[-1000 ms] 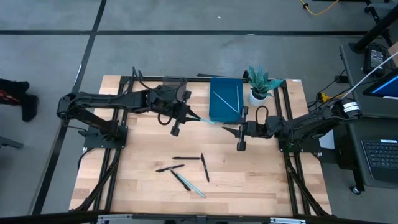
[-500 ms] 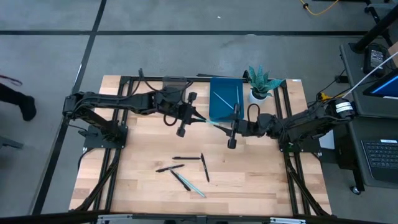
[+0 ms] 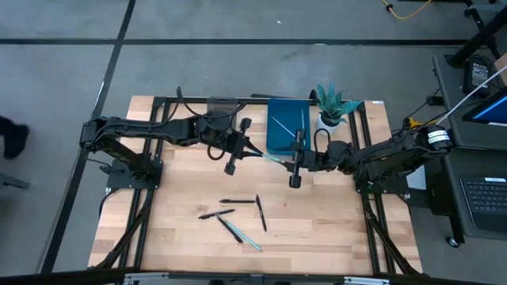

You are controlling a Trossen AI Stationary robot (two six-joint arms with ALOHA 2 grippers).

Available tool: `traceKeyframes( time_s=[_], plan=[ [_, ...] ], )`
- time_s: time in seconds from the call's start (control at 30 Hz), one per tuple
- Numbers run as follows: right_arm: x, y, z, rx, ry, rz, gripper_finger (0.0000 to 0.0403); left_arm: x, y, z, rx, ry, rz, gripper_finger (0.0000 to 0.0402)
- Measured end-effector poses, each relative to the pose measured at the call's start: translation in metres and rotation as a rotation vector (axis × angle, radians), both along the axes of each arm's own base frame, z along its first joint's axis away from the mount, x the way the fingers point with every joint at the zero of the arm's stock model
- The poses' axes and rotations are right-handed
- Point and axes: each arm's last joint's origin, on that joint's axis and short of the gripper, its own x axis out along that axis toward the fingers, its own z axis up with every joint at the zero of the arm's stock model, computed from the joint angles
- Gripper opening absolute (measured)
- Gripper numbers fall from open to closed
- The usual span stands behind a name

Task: Sort pens & pencils
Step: Put the light blue pencil into the blue bin

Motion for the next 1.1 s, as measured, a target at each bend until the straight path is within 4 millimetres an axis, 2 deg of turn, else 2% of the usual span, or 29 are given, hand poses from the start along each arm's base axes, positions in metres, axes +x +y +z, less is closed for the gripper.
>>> traceKeyframes(
  time_s=[0.43,0.83,1.1],
  plan=[
    [0.000,0.003,0.004,0.005,-0.031,0.083,0.0126,0.000,0.000,0.000,0.002,-0.003,0.002,0.0014],
    [0.024,0.005,0.008,-0.004,0.029,0.084,0.0126,0.001,0.000,-0.001,0.001,0.006,0.003,0.0014],
    [0.025,0.004,0.011,-0.018,0.032,0.075,0.0126,0.000,0.000,-0.002,0.010,0.015,-0.001,0.0014]
  ],
)
